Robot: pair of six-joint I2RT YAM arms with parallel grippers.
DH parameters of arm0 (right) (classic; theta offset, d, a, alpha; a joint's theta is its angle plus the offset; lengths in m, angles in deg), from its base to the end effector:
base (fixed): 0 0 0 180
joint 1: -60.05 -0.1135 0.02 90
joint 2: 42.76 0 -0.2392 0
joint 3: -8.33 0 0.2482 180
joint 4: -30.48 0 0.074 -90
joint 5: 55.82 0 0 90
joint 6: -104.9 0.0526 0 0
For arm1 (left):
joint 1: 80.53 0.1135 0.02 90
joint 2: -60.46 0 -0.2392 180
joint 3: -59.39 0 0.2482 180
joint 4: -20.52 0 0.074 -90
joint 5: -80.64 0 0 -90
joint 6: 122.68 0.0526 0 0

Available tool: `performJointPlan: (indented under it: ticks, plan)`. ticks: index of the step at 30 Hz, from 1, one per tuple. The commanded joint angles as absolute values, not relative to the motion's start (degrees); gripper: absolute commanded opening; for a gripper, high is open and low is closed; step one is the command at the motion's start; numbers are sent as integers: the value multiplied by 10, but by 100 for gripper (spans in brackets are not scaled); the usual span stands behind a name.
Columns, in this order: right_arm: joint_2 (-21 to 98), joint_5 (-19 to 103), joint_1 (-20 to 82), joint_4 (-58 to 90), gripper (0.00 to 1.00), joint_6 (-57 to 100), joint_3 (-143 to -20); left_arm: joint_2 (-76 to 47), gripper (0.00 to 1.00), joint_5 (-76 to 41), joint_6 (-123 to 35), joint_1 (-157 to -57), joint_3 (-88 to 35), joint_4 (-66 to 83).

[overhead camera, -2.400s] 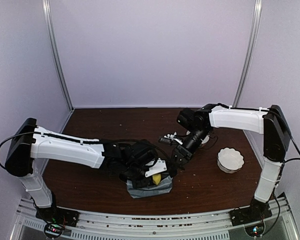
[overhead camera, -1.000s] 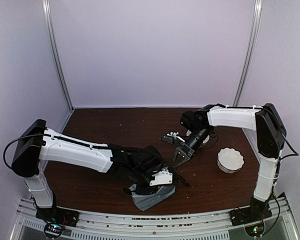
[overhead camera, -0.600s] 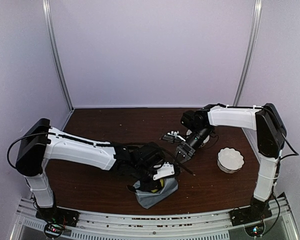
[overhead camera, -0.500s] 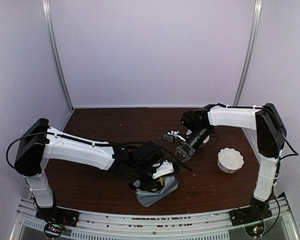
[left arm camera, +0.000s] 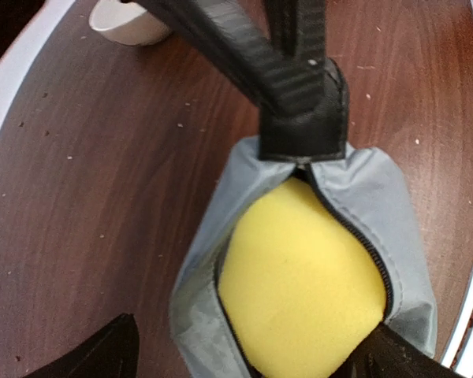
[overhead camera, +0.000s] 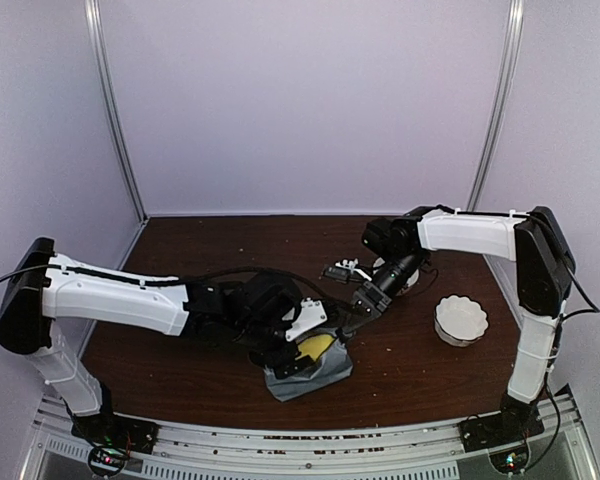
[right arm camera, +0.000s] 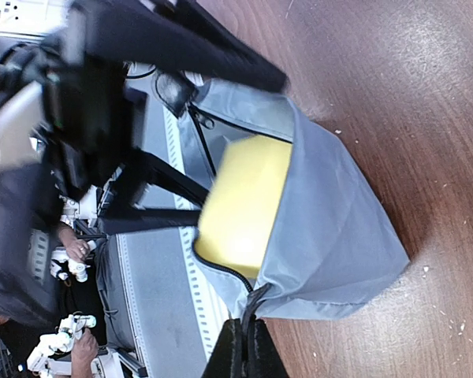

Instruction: Sort the hair-cutting tools

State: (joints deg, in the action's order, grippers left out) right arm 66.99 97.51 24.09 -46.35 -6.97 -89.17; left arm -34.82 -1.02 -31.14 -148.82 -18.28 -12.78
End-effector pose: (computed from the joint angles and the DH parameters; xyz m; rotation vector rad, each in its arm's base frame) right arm 0.2516 0.2406 0.1884 1.2586 -2.2522 -1.5818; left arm 0.1395 -0.3298 0.1788 1.3639 2.0660 -0.3326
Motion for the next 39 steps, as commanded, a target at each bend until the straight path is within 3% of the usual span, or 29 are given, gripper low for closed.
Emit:
performJointPlan:
  ticks: [1, 8, 14, 17, 21, 26, 39]
  plan:
    - [656, 971, 241, -456, 0, -64, -904, -293, 98, 84, -327, -1484, -161, -64]
    - [656, 969, 241, -459, 0, -69, -908, -229, 98, 150, -339, -1482, -139, -31]
    - [662, 971, 241, -470, 0, -77, -916, -242, 97, 47, -330, -1482, -160, -52]
    - [660, 970, 241, -471, 0, -80, -917, -244, 93, 46, -354, -1476, -156, -48]
    - [658, 966, 241, -473, 0, -86, -919, -260, 84, -51, -386, -1431, -166, -67]
    - [659, 966, 240, -474, 0, -88, -920, -285, 83, -123, -384, -1427, -168, -61]
    - [654, 971, 237, -479, 0, -92, -922, -416, 81, -135, -402, -1427, -191, -51]
